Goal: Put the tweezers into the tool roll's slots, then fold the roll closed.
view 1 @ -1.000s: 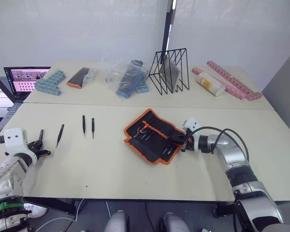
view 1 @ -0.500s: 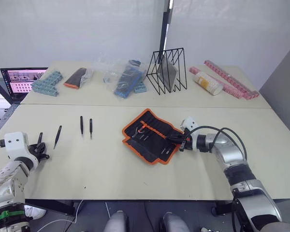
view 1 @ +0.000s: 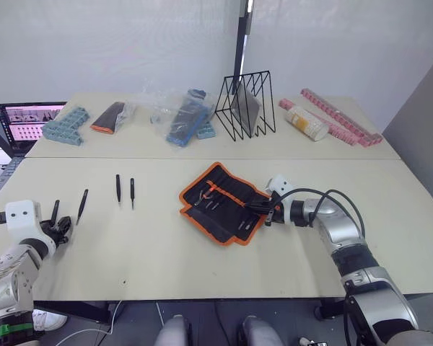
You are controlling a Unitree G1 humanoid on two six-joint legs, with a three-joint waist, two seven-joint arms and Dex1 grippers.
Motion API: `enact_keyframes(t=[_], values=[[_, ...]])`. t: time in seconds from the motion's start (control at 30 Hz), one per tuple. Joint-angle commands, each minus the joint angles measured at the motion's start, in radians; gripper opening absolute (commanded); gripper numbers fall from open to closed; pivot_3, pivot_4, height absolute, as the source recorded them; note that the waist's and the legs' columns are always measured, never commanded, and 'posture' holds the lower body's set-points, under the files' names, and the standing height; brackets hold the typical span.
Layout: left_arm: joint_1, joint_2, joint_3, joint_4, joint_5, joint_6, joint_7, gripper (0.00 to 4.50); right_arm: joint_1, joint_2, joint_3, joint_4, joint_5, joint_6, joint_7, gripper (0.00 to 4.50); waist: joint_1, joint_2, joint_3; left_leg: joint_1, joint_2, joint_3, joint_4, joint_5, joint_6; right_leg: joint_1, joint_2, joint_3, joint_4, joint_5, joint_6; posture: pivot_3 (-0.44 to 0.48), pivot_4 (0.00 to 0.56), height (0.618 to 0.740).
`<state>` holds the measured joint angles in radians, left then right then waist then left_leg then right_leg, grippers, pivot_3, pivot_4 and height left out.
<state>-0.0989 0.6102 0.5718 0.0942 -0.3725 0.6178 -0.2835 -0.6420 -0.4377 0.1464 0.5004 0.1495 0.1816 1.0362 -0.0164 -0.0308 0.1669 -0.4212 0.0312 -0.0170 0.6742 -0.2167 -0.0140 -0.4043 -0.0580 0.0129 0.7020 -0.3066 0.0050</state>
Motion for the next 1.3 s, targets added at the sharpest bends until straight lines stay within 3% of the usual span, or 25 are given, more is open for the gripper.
enact_keyframes(t=[0.03, 0.17, 0.27, 0.43, 0.47, 0.9, 1.1, 1.3], values=[[0.019, -0.01, 0.012, -0.002, -0.015, 0.028, 0.002, 2.51, 0.017, 0.004, 0.006, -0.002, -0.012, 0.005, -0.004, 0.0, 0.001, 0.0, 0.0, 0.0, 0.0, 0.0, 0.0, 0.0, 0.0, 0.0, 0.0, 0.0, 0.0, 0.0, 0.0, 0.0, 0.15, 0.685], [0.0, -0.012, 0.014, 0.022, -0.024, 0.023, 0.001, 2.51, 0.012, 0.007, 0.007, 0.004, -0.013, 0.004, -0.006, 0.0, 0.001, 0.0, 0.0, 0.0, 0.0, 0.0, 0.0, 0.0, 0.0, 0.0, 0.0, 0.0, 0.0, 0.0, 0.0, 0.0, 0.15, 0.685], [-0.032, -0.004, 0.016, 0.07, -0.029, 0.002, -0.013, 1.76, 0.01, 0.009, 0.011, 0.004, -0.016, 0.002, -0.007, 0.0, 0.002, 0.0, 0.0, 0.0, 0.0, 0.0, 0.0, 0.0, 0.0, 0.0, 0.0, 0.0, 0.0, 0.0, 0.0, 0.0, 0.15, 0.685], [-0.063, 0.019, 0.032, 0.099, -0.029, 0.002, -0.007, 0.09, 0.01, 0.008, 0.011, 0.001, -0.022, 0.002, -0.008, 0.0, 0.007, 0.0, 0.0, 0.001, -0.001, 0.0, 0.0, 0.0, 0.0, 0.001, 0.0, -0.001, 0.0, 0.0, 0.0, 0.0, 0.15, 0.685], [-0.068, 0.024, 0.036, 0.098, -0.031, 0.004, -0.008, 0.01, 0.01, 0.008, 0.01, 0.0, -0.022, 0.003, -0.008, 0.0, 0.007, 0.0, 0.0, 0.0, -0.001, 0.0, 0.001, 0.0, 0.0, 0.001, 0.0, -0.001, 0.0, 0.0, 0.0, 0.0, 0.15, 0.685], [-0.139, 0.109, 0.014, -0.111, -0.092, 0.073, -0.074, 0.01, 0.023, -0.022, -0.011, -0.002, -0.018, -0.004, -0.008, 0.0, 0.007, -0.002, 0.001, -0.002, -0.001, -0.002, 0.001, 0.0, 0.0, 0.0, 0.0, -0.002, 0.0, 0.0, 0.0, 0.0, 0.15, 0.685], [-0.24, 0.2, -0.127, -0.195, -0.079, 0.134, -0.139, 0.01, 0.024, -0.049, -0.022, 0.009, -0.017, -0.03, -0.005, 0.0, 0.007, -0.002, 0.001, -0.002, -0.002, -0.003, 0.001, 0.0, 0.0, 0.0, 0.0, -0.002, -0.001, 0.001, 0.001, 0.0, 0.15, 0.685], [-0.457, 0.197, -0.306, -0.248, -0.116, 0.243, -0.184, 0.01, 0.067, -0.077, -0.04, -0.029, -0.005, -0.03, 0.007, 0.0, 0.013, -0.003, 0.001, -0.003, -0.002, -0.003, 0.002, 0.0, 0.0, 0.0, 0.002, -0.002, -0.001, 0.001, 0.002, 0.0, 0.15, 0.685]])
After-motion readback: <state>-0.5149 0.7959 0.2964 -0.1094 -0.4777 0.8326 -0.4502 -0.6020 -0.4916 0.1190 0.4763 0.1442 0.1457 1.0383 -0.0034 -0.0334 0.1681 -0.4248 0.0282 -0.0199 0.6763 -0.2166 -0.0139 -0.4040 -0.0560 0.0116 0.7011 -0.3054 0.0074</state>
